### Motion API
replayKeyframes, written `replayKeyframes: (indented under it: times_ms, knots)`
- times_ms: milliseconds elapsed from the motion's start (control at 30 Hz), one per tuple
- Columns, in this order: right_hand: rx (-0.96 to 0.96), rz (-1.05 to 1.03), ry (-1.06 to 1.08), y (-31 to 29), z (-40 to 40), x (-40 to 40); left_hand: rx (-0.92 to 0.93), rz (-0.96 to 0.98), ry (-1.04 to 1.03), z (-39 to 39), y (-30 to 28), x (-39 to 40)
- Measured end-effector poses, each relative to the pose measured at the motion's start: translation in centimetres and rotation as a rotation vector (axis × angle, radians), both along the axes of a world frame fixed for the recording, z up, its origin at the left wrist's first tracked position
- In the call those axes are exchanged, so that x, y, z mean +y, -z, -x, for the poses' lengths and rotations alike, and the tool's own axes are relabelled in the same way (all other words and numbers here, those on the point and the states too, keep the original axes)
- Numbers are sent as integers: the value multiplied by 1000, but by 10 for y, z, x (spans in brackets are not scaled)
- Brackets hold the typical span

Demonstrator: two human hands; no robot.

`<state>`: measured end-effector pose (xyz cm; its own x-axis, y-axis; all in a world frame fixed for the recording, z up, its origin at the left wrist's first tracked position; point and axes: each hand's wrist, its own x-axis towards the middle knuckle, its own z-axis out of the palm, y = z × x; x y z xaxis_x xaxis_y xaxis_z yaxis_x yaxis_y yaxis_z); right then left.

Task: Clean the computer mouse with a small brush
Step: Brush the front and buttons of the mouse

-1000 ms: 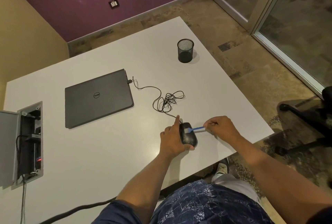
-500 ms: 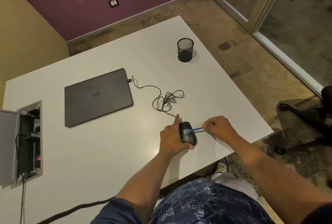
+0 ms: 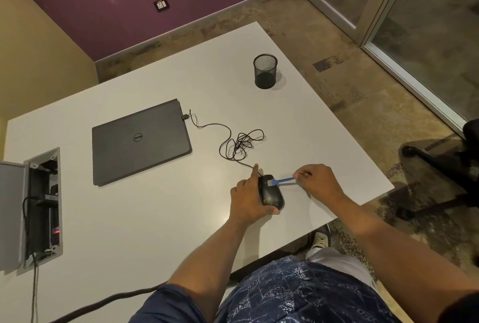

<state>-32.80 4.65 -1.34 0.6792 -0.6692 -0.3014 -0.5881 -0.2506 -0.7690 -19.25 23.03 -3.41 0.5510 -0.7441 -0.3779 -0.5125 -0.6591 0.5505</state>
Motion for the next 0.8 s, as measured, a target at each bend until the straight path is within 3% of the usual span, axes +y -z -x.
replayKeyframes:
  times_ms: [500, 800]
  knots:
    - [86, -51, -128, -5, -3, -15, -7, 8, -4, 0, -1, 1]
    - [54, -124, -43, 6, -3, -5, -10, 1, 4, -1, -1, 0]
